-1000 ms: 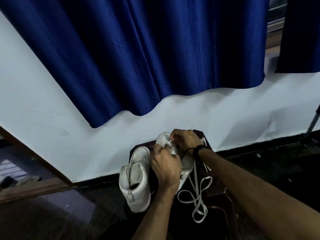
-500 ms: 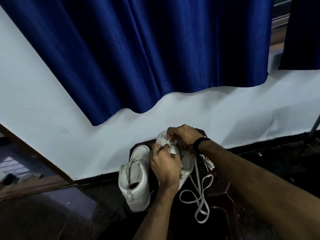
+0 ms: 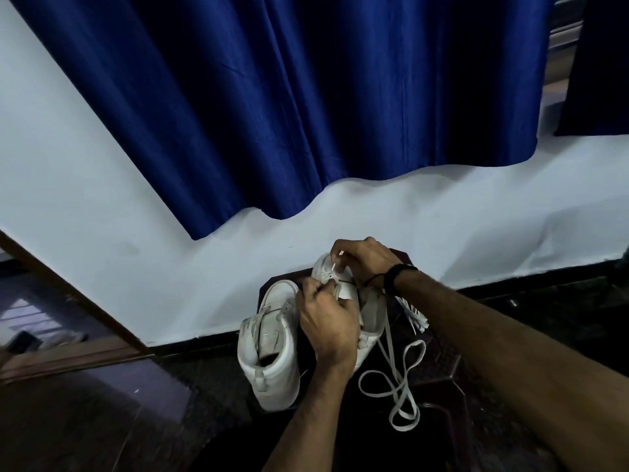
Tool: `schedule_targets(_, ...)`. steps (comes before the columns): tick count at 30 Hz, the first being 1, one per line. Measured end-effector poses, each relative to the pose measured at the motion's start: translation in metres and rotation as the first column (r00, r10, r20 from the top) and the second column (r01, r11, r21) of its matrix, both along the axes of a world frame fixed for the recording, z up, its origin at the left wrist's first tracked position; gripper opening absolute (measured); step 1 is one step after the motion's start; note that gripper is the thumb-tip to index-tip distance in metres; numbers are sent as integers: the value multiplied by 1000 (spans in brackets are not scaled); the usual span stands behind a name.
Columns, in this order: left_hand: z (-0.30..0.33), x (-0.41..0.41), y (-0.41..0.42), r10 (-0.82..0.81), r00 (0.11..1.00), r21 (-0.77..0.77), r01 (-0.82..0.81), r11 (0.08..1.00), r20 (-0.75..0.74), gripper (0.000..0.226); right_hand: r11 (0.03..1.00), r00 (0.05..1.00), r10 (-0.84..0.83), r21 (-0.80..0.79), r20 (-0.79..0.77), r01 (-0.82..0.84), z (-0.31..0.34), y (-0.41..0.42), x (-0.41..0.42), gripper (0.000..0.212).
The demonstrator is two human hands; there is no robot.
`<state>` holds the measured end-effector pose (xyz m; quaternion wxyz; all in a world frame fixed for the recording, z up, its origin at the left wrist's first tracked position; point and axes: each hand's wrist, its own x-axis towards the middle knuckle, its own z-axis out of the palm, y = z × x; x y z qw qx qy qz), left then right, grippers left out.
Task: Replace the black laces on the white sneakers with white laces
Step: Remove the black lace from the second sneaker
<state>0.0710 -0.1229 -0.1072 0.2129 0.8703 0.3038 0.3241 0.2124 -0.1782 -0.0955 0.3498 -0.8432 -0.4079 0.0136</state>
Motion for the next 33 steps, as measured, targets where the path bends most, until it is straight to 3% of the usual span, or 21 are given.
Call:
schedule_targets(6, 1, -1, 1, -2, 1000, 10, 2, 1000, 11, 37, 980, 985, 118, -175, 126, -95, 9, 4, 3, 18)
schedule_targets(14, -1, -1, 1, -22, 1000, 21, 22, 1000, -8, 38, 925, 938, 249, -347, 243, -155, 17, 9, 9, 26)
schedule_targets(19, -2, 0, -1, -26, 1000, 43, 27, 999, -13, 41, 819, 841, 410, -548, 354, -169, 30, 19, 8, 17)
schedule_targets(22, 0, -1, 1, -29, 999, 13, 30, 999, -21, 41, 806, 884, 391, -559, 258, -194, 35, 29, 11, 18)
schedule_targets(26, 5, -3, 8, 6, 998, -17, -7, 1000, -66, 45, 906, 977, 209, -369, -40, -209, 23, 38, 17, 15)
schedule_targets(30, 8, -3, 26, -45, 984, -98, 29, 995, -171, 38, 923, 978, 190, -324, -85, -207, 17, 44, 9, 18)
schedule_targets(33, 4, -1, 42, -85, 964, -181, 40, 983, -250, 35, 897, 967, 224, -363, -119, -253, 11, 55, 9, 32)
